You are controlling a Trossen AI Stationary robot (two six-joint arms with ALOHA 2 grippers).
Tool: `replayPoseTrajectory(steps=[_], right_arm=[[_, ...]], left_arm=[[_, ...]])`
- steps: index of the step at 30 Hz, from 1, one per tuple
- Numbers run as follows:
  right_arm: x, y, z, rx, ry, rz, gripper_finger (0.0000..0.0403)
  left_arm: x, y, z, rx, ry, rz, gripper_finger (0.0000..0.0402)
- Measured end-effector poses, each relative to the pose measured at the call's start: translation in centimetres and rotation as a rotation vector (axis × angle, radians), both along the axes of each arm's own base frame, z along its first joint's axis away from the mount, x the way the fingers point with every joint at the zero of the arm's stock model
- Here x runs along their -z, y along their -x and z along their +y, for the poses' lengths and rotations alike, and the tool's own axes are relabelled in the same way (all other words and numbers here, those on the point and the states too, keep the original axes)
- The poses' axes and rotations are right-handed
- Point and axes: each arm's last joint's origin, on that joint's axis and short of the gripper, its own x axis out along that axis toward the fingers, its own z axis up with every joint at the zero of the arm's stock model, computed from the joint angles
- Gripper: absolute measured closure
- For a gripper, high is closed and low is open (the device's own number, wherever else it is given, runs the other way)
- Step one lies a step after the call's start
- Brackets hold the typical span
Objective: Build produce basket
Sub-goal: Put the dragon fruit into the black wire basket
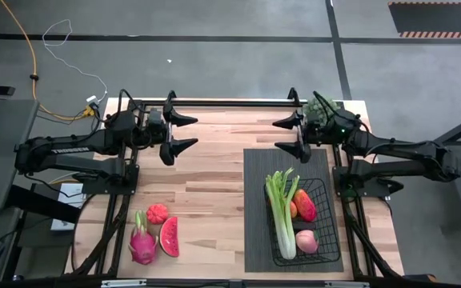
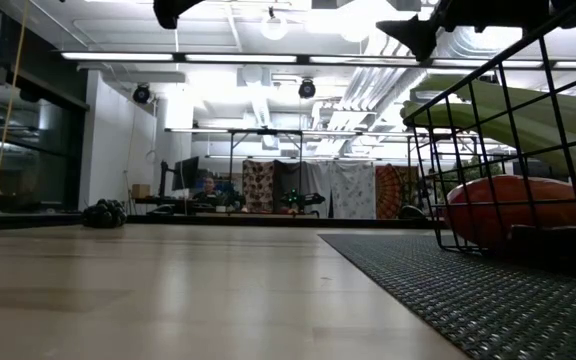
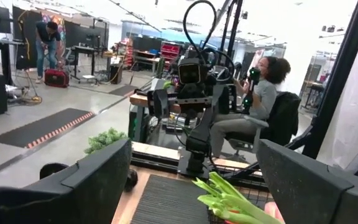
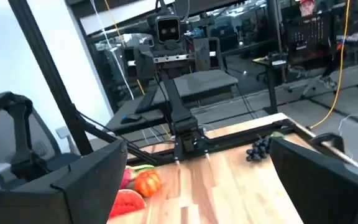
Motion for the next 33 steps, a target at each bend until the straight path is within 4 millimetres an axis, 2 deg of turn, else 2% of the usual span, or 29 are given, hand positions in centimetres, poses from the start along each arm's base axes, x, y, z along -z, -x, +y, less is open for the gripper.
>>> replayPoseTrajectory(steps=[5,10,15,20,28,33], right_arm=[[0.1,0.0,0.0,-0.003,-0.049,0.009,0.0018],[0.2,0.0,-0.1,0.015,-0.055,0.020,0.0018],[0.4,0.0,-0.1,0.037,-0.067,0.042,0.0018],[1.0,0.0,-0.1,0.039,-0.084,0.095,0.0018],[1.3,0.0,-0.1,0.039,-0.099,0.135,0.0018],[1.4,0.0,-0.1,0.039,-0.122,0.140,0.0018]], left_arm=[[0.2,-0.2,0.2,-0.032,0.184,0.005,0.0064],[0.3,-1.1,-1.3,0.072,0.344,0.294,0.0064],[1.7,-1.4,-4.5,0.087,0.606,0.696,0.0064],[4.4,-0.8,-8.3,-0.047,0.945,1.029,0.0064],[6.5,0.4,-15.1,-0.302,1.234,1.210,0.0064],[8.3,1.3,-18.8,-0.492,1.337,1.315,0.0064]])
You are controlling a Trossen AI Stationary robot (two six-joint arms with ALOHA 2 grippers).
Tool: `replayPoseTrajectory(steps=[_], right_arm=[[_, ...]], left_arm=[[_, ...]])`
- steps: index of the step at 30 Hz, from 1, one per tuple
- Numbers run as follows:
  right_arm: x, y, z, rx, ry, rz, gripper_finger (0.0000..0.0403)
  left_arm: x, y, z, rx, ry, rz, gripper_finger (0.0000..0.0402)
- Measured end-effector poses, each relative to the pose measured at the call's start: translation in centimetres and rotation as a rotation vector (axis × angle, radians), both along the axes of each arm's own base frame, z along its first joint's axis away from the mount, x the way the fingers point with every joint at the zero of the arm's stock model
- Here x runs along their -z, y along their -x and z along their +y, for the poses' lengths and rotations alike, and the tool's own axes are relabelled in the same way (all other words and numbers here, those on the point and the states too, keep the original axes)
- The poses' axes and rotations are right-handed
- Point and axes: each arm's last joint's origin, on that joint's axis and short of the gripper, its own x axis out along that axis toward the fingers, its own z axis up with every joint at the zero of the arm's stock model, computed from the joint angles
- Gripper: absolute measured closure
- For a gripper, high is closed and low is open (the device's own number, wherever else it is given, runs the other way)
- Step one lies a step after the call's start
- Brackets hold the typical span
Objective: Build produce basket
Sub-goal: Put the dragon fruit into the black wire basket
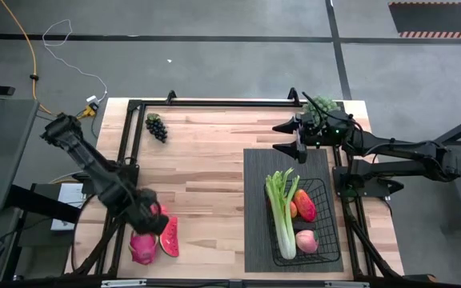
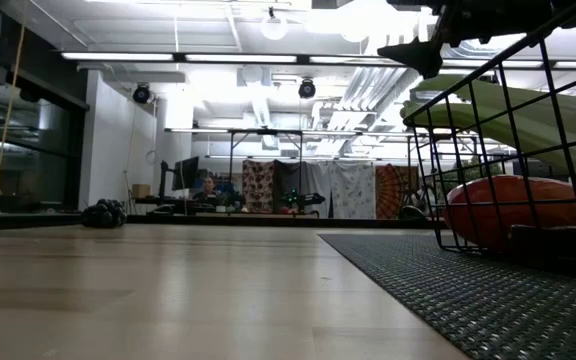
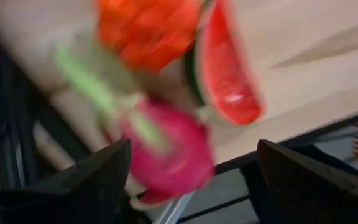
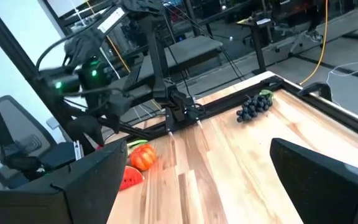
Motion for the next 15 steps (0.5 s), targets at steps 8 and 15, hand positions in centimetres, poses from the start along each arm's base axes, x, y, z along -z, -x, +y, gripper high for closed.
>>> replayPoseTrajectory(steps=[8,15], right_arm=[[0.3,0.0,0.0,-0.001,-0.012,0.029,0.0018],[0.3,0.0,0.0,-0.001,-0.013,0.030,0.0018]], left_arm=[[2.3,0.6,-3.2,-0.132,-0.019,0.170,0.0064],[3.5,-0.3,-4.2,-0.148,-0.021,0.169,0.0064]])
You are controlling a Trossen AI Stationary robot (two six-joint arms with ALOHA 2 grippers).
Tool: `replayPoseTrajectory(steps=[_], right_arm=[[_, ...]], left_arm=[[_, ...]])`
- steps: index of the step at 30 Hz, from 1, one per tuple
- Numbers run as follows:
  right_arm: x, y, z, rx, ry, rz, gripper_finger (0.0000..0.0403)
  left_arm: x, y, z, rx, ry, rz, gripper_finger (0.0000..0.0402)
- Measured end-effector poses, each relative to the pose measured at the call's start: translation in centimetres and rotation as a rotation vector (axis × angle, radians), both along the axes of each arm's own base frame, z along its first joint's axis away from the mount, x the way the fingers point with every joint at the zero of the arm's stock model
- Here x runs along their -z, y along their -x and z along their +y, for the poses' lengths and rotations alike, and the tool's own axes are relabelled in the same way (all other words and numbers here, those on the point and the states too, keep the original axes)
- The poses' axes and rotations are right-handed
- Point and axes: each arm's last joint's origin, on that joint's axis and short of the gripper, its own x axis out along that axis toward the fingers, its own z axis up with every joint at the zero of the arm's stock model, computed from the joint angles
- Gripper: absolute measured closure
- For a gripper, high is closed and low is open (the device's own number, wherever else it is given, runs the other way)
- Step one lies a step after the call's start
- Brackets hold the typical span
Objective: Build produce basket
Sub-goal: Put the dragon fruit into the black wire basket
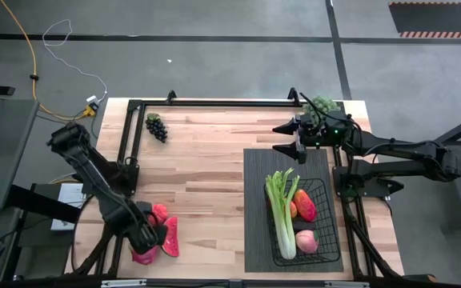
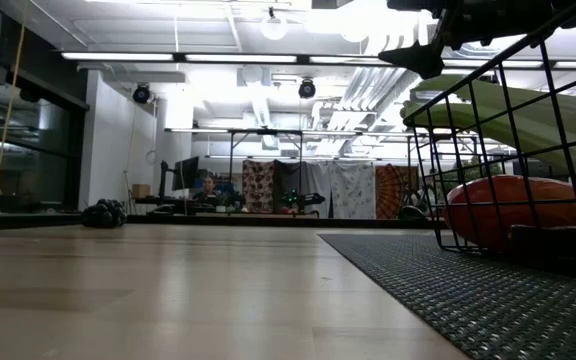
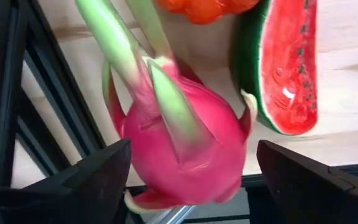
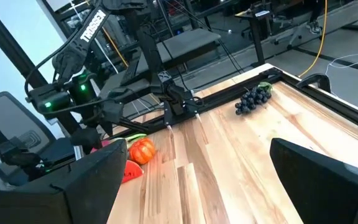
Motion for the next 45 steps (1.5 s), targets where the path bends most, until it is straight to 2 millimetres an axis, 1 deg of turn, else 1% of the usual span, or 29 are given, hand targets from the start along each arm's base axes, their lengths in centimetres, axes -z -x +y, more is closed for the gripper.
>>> replayPoseTrajectory(steps=[5,13,21,25,27,30,35,37,41,43,45], right_arm=[[0.0,0.0,0.0,0.000,0.000,0.001,0.0018],[0.1,0.0,0.0,0.000,-0.002,0.005,0.0018],[0.1,0.0,0.0,0.000,-0.005,0.013,0.0018],[0.1,0.0,0.0,0.000,-0.005,0.014,0.0018],[0.1,0.0,0.0,0.000,-0.005,0.014,0.0018],[0.1,0.0,0.0,0.000,-0.005,0.014,0.0018],[0.1,0.0,0.0,0.000,-0.005,0.014,0.0018],[0.1,0.0,0.0,0.002,-0.004,0.014,0.0018],[0.1,0.0,0.0,0.004,-0.004,0.014,0.0018],[0.1,0.0,0.0,0.004,-0.004,0.014,0.0018],[0.2,0.0,0.0,0.006,-0.005,0.015,0.0018]], left_arm=[[1.3,-0.2,-0.6,0.014,-0.005,0.076,0.0064],[3.1,-0.9,-1.7,0.028,-0.014,0.111,0.0064],[4.1,-1.1,-1.8,0.033,-0.056,0.125,0.0064],[4.4,-1.2,-1.9,0.066,-0.066,0.125,0.0065],[4.4,-1.2,-1.9,0.107,-0.065,0.116,0.0072],[4.4,-1.2,-1.9,0.159,-0.060,0.104,0.0096],[3.4,-0.9,-1.4,0.221,-0.039,0.073,0.0161],[2.4,-0.6,-1.0,0.249,-0.015,0.041,0.0184],[-0.5,0.1,0.1,0.344,0.074,-0.081,0.0210],[-2.4,0.7,0.8,0.400,0.118,-0.166,0.0211],[-4.4,1.3,1.7,0.420,0.130,-0.265,0.0210]])
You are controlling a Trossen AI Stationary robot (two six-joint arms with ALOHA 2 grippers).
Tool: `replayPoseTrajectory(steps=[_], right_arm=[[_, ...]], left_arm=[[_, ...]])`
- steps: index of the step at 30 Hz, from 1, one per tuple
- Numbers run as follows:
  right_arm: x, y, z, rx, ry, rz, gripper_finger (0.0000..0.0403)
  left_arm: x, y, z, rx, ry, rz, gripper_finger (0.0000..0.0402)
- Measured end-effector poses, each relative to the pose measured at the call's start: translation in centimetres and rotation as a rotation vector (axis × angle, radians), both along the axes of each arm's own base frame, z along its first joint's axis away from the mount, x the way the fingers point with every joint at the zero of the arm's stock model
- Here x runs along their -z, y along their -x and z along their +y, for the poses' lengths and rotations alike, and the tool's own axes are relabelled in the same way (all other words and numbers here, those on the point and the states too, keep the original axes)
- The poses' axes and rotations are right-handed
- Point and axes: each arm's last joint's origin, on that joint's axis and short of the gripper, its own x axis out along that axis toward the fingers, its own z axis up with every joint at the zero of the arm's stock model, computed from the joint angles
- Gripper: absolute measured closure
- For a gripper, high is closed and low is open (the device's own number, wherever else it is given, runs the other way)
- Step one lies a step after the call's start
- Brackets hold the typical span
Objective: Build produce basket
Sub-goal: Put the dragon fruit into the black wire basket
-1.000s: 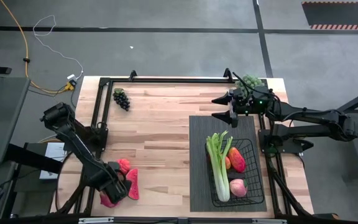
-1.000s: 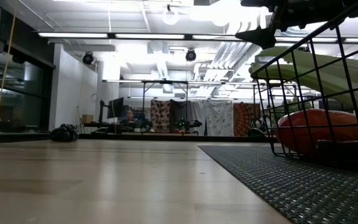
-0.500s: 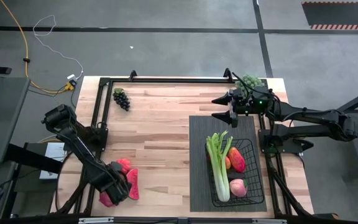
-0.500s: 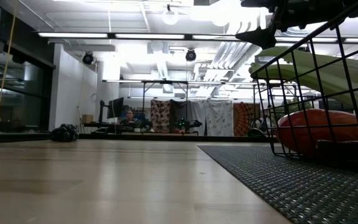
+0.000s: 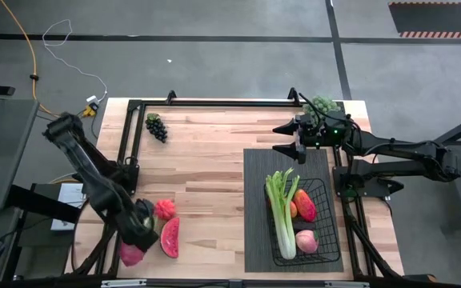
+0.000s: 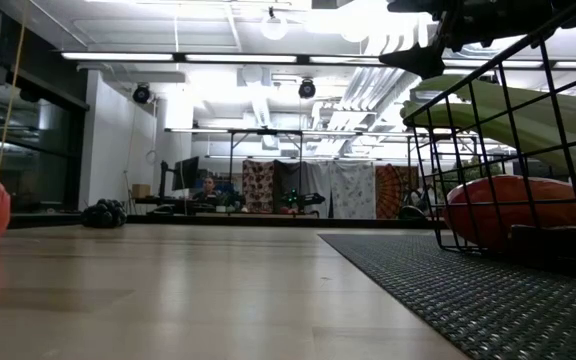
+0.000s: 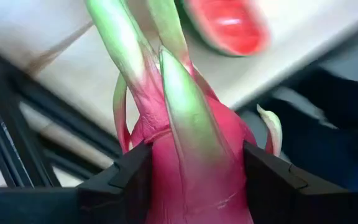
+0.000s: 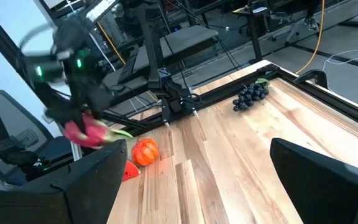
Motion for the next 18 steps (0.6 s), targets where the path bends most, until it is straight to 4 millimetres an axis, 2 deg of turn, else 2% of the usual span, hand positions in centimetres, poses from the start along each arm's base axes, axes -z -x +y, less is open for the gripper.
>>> replayPoseTrajectory(steps=[5,8,10,13,18], right_arm=[[0.0,0.0,0.0,0.001,-0.001,0.002,0.0018],[0.0,0.0,0.0,0.004,-0.026,0.002,0.0018],[0.0,0.0,0.0,0.008,-0.054,0.001,0.0018],[0.0,0.0,0.0,0.010,-0.078,0.000,0.0018],[-0.1,0.0,0.0,0.014,-0.090,-0.017,0.0018]], left_arm=[[-4.8,1.5,3.0,-0.022,-0.060,-0.384,0.0207],[-6.9,1.8,5.2,-0.018,-0.268,-0.679,0.0207],[-7.8,1.8,6.7,0.005,-0.450,-0.812,0.0207],[-8.5,1.2,9.0,0.031,-0.725,-0.865,0.0207],[-9.3,0.2,13.2,0.090,-1.048,-0.787,0.0207]])
